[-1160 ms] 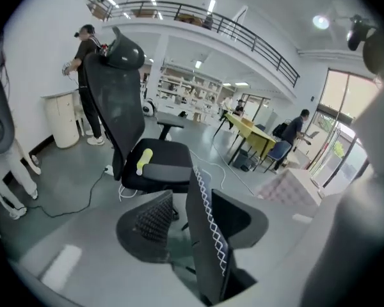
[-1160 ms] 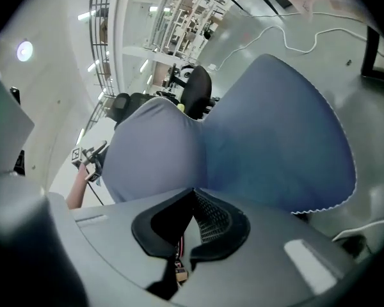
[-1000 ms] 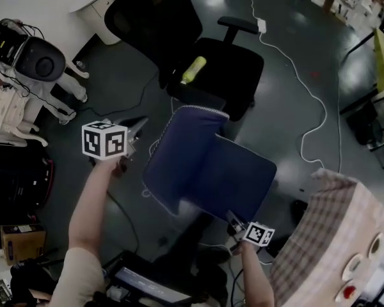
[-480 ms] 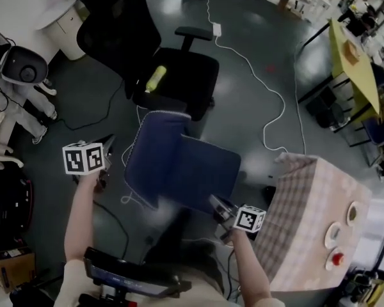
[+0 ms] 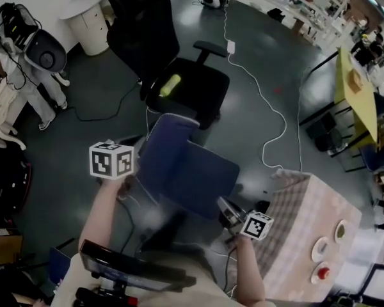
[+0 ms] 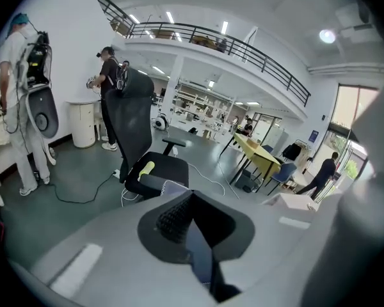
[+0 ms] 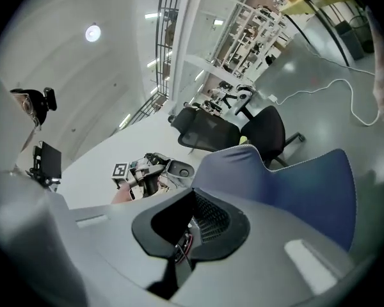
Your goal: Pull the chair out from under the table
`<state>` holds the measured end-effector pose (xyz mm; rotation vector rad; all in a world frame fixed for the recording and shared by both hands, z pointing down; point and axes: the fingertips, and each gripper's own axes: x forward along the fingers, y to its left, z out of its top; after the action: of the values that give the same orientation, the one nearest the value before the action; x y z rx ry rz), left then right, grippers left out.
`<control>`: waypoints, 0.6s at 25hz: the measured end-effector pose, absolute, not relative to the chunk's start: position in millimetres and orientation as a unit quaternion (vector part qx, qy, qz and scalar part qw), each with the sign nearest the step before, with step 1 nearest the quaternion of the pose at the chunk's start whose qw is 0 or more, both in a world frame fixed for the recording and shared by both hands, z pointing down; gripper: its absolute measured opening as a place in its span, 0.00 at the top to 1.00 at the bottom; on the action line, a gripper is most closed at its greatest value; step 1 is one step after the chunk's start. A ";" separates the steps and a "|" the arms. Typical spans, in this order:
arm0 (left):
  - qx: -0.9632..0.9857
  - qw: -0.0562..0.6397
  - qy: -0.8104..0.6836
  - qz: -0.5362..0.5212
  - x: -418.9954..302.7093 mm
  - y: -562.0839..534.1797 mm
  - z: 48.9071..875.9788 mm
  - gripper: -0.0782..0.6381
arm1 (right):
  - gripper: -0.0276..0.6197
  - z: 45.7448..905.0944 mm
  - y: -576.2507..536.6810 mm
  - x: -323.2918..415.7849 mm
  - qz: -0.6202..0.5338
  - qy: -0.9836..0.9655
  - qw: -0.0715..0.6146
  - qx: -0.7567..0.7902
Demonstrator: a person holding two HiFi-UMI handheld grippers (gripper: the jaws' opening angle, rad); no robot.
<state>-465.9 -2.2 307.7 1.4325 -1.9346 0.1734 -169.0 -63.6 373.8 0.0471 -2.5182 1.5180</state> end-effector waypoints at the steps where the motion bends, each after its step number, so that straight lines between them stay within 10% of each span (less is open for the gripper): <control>1: 0.553 0.356 -0.751 0.061 -461.4 0.4 304.4 0.90 | 0.94 368.3 -62.4 -168.5 0.512 -0.853 0.099 0.010; 15: 0.550 0.331 -0.759 0.108 -362.4 16.7 304.9 0.90 | 0.94 334.2 -18.1 -106.8 0.480 -0.871 0.103 -0.014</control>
<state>-362.4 16.7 304.9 1.4386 -1.9837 0.2826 -106.8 -18.1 334.2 -0.0414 -2.5718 1.4154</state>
